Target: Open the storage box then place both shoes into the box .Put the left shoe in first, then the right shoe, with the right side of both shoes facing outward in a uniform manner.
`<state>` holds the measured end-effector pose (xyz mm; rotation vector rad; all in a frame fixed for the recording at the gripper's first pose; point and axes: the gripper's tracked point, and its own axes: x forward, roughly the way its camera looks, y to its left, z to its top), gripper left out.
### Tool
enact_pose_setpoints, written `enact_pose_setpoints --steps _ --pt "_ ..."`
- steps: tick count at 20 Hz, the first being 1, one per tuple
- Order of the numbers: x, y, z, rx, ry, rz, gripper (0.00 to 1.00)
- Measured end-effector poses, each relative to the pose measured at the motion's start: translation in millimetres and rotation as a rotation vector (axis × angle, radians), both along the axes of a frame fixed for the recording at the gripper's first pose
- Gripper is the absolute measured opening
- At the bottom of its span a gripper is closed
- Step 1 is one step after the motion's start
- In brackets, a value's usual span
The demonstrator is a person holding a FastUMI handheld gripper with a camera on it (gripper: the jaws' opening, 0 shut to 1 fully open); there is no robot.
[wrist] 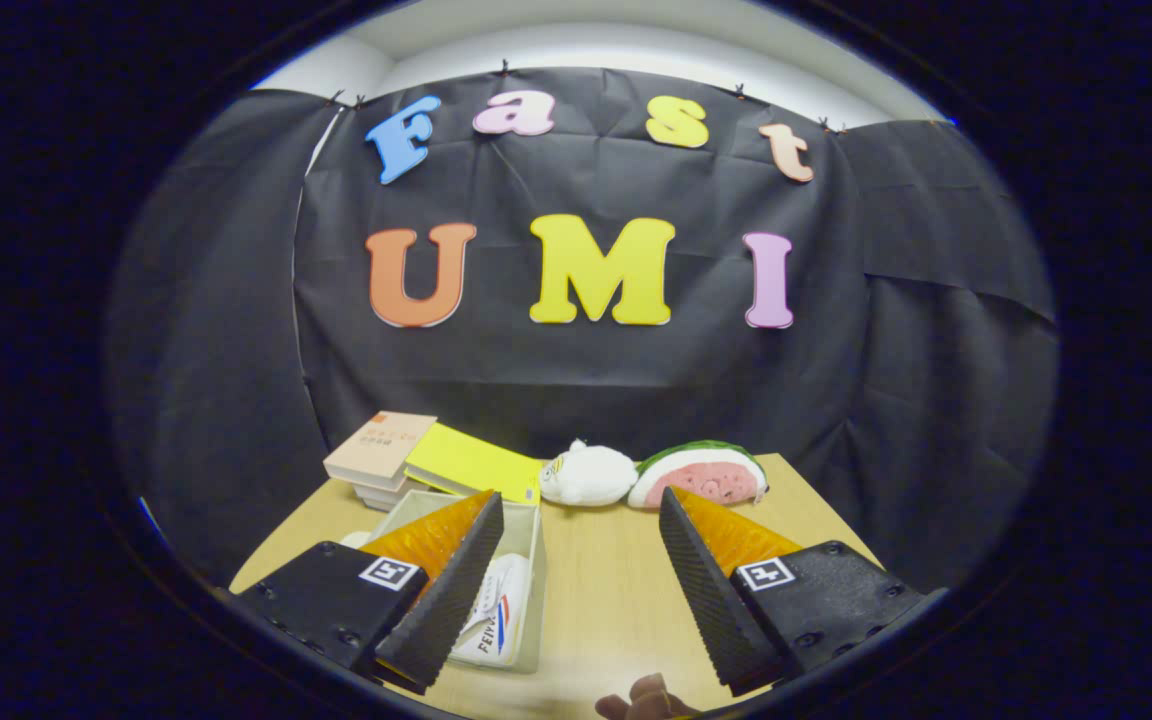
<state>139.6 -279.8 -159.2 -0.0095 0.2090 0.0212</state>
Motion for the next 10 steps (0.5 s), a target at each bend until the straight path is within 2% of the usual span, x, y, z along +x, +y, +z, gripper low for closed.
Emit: enact_pose_setpoints --steps 7,10 --pt "-43 -42 50 -0.003 -0.137 0.036 1.00" --pt "-63 -72 53 0.000 -0.136 0.015 1.00"
